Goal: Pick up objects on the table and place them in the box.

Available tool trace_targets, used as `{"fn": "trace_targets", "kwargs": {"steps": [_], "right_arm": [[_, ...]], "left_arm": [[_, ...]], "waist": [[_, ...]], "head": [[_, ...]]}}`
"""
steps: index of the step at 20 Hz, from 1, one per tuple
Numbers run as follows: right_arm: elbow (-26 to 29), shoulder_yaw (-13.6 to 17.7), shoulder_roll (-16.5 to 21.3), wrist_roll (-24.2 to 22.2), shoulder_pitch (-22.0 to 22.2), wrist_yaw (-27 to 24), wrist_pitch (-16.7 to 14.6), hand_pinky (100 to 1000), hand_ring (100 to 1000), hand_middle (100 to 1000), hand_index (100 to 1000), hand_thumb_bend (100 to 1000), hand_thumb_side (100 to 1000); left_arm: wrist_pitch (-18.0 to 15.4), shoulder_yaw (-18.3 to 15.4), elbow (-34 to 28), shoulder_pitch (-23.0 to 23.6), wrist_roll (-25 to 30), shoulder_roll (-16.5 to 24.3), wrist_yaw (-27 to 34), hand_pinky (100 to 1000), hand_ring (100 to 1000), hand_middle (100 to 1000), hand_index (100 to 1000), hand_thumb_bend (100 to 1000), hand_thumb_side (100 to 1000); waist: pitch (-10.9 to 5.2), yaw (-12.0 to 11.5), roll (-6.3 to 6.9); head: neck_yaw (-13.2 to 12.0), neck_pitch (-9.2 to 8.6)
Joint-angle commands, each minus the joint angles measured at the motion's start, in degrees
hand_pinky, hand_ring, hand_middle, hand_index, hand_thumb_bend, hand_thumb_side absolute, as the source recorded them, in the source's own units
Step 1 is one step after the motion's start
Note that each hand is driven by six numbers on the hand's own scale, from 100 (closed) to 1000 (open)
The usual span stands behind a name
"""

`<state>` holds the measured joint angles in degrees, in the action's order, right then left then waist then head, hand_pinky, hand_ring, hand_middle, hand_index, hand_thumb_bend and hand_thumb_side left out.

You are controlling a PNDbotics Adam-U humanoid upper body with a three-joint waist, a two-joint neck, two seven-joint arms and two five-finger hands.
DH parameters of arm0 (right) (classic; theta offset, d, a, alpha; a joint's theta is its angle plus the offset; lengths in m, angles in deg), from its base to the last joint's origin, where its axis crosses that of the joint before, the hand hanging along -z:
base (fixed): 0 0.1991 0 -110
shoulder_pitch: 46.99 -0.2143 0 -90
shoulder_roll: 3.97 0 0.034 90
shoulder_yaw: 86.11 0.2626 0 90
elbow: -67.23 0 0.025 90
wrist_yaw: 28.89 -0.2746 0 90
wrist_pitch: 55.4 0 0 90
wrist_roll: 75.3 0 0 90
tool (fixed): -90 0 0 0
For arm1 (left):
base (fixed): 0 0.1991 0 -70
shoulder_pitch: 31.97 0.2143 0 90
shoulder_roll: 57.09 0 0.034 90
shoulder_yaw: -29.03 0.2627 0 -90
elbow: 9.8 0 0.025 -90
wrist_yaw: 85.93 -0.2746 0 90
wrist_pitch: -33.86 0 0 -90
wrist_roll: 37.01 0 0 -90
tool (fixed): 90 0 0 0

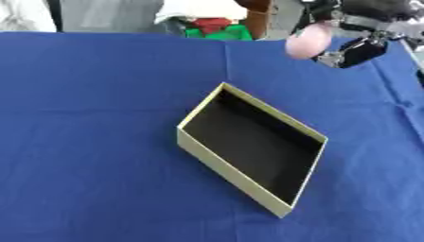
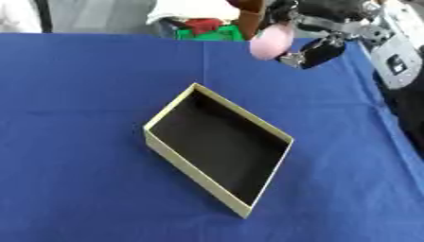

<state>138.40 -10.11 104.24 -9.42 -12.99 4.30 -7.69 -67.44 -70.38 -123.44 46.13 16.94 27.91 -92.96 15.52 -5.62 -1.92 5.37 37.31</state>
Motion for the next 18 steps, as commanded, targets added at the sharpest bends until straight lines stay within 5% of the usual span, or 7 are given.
{"fn": "trace_targets", "kwargs": {"steps": [1,10,18], "right_arm": [[0.5,-1.5,-0.7,-5.5,-2.1,-2.6,-6.1,558,642,627,769,100,127],[-2.2,-5.1,-5.2,-7.8,-3.4,-3.3,-9.4,571,649,626,767,100,164],[-0.7,-8.5,-4.9,-9.8,-2.6,-8.3,-9.7,578,656,616,749,100,198]], "left_arm": [[0.0,0.1,-1.0,-0.4,0.3,0.7,0.1,740,604,691,680,548,935],[0.0,0.1,-1.0,-0.3,0.3,0.6,0.2,740,604,691,681,548,933],[0.0,0.1,-1.0,0.1,0.3,0.8,0.1,739,604,690,681,550,932]], "waist": [[-1.34,0.0,0.01],[-1.61,-0.3,0.00],[-2.40,-0.2,-0.18]], "head": [[0.0,0.36],[-0.1,1.00],[-0.7,1.84]]}}
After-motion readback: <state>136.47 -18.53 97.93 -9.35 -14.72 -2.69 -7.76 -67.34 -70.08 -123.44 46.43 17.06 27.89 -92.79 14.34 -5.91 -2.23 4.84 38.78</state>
